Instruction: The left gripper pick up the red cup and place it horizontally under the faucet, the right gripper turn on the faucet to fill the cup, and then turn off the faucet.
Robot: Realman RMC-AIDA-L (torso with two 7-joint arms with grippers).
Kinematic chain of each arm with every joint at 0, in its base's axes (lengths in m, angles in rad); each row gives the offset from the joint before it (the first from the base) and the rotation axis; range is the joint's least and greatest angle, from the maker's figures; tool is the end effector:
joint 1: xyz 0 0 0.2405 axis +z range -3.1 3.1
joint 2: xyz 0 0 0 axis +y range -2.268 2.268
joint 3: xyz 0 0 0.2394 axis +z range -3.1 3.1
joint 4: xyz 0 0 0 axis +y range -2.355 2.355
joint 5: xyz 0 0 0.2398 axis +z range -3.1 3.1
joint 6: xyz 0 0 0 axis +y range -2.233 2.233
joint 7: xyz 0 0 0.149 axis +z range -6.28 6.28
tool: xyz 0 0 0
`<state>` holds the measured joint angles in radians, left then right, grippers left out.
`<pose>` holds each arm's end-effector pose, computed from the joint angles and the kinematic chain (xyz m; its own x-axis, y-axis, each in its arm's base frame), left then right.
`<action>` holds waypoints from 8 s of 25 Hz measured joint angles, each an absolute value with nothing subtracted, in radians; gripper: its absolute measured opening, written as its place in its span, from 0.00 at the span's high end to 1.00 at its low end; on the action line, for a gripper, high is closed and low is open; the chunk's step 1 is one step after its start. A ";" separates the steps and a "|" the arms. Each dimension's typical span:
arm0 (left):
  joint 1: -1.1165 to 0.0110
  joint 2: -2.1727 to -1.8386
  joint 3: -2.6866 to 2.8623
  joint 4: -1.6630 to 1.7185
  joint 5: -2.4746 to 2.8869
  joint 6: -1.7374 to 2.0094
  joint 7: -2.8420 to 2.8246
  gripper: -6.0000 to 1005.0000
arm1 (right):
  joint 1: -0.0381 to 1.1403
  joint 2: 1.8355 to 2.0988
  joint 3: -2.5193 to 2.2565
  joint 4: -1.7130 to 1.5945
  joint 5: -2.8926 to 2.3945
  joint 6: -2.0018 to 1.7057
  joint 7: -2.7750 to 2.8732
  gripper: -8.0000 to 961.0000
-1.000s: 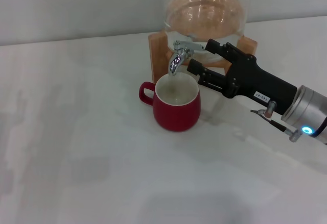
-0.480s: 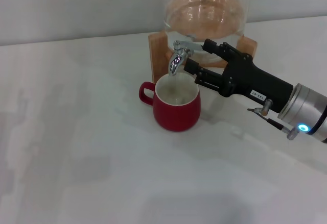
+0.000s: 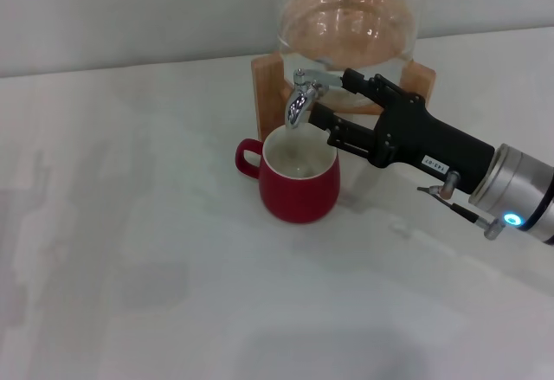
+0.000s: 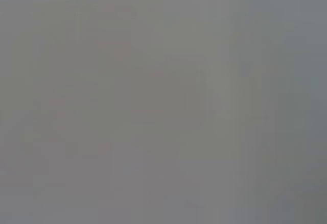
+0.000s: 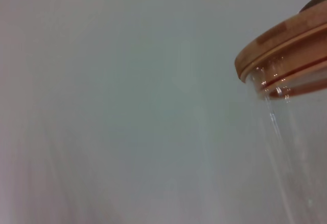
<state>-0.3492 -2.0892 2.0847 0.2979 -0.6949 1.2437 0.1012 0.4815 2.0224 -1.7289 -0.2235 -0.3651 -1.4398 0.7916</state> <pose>-0.3163 0.3367 -0.0106 0.7898 -0.2025 0.5789 0.5813 -0.0540 -0.8119 0.2523 0.3364 -0.0350 0.4982 -0.0490 -0.8657 -0.5687 -0.7721 -0.2836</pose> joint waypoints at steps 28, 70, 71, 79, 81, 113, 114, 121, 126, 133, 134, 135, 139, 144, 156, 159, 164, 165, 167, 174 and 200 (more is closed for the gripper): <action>-0.353 -2.089 2.088 0.293 -0.695 1.242 0.101 0.35 | 0.480 2.026 -1.758 -0.247 -0.365 -1.439 0.804 0.10; -0.362 -2.089 2.089 0.275 -0.695 1.242 0.100 0.34 | 0.447 2.016 -1.749 -0.295 -0.352 -1.439 0.810 0.10; -0.367 -2.089 2.089 0.270 -0.696 1.242 0.099 0.34 | 0.443 2.016 -1.749 -0.296 -0.354 -1.444 0.810 0.10; -0.378 -2.091 2.089 0.256 -0.696 1.240 0.094 0.34 | 0.429 2.020 -1.767 -0.297 -0.362 -1.492 0.815 0.10; -0.379 -2.091 2.089 0.256 -0.697 1.240 0.094 0.34 | 0.424 2.021 -1.775 -0.297 -0.362 -1.500 0.815 0.10; -0.382 -2.091 2.100 0.255 -0.696 1.236 0.094 0.34 | 0.460 2.027 -1.878 -0.299 -0.362 -1.449 0.829 0.10; -0.382 -2.091 2.100 0.255 -0.696 1.236 0.094 0.34 | 0.463 2.027 -1.878 -0.299 -0.362 -1.442 0.829 0.10; -0.383 -2.091 2.100 0.255 -0.696 1.236 0.094 0.34 | 0.472 2.028 -1.878 -0.299 -0.357 -1.424 0.831 0.10; -0.390 -2.091 2.100 0.255 -0.696 1.232 0.094 0.34 | 0.478 2.026 -1.873 -0.299 -0.356 -1.419 0.831 0.10; -0.391 -2.091 2.100 0.255 -0.696 1.230 0.094 0.34 | 0.479 2.025 -1.868 -0.299 -0.354 -1.407 0.831 0.10; -0.391 -2.091 2.100 0.255 -0.696 1.230 0.094 0.34 | 0.479 2.025 -1.868 -0.299 -0.353 -1.404 0.831 0.10; -0.391 -2.091 2.100 0.255 -0.696 1.229 0.094 0.34 | 0.479 2.025 -1.868 -0.299 -0.353 -1.402 0.831 0.10; -0.391 -2.091 2.100 0.255 -0.696 1.229 0.094 0.34 | 0.479 2.025 -1.868 -0.299 -0.352 -1.394 0.830 0.10; -0.391 -2.091 2.100 0.255 -0.696 1.228 0.094 0.34 | 0.479 2.025 -1.868 -0.299 -0.351 -1.390 0.830 0.10; -0.393 -2.089 2.100 0.255 -0.696 1.226 0.094 0.34 | 0.473 2.025 -1.868 -0.300 -0.342 -1.401 0.827 0.10; -0.393 -2.089 2.100 0.255 -0.696 1.226 0.094 0.34 | 0.471 2.025 -1.868 -0.300 -0.342 -1.404 0.827 0.10; -0.393 -2.089 2.101 0.255 -0.696 1.226 0.094 0.34 | 0.470 2.025 -1.868 -0.301 -0.342 -1.404 0.825 0.10; -0.393 -2.089 2.102 0.255 -0.696 1.226 0.094 0.34 | 0.470 2.025 -1.868 -0.301 -0.341 -1.404 0.825 0.10; -0.393 -2.089 2.102 0.255 -0.696 1.226 0.094 0.34 | 0.469 2.025 -1.868 -0.301 -0.340 -1.404 0.825 0.10; -0.393 -2.090 2.102 0.255 -0.696 1.226 0.094 0.34 | 0.467 2.026 -1.868 -0.301 -0.332 -1.400 0.823 0.10; -0.395 -2.091 2.102 0.255 -0.696 1.226 0.094 0.34 | 0.461 2.023 -1.854 -0.301 -0.312 -1.400 0.821 0.10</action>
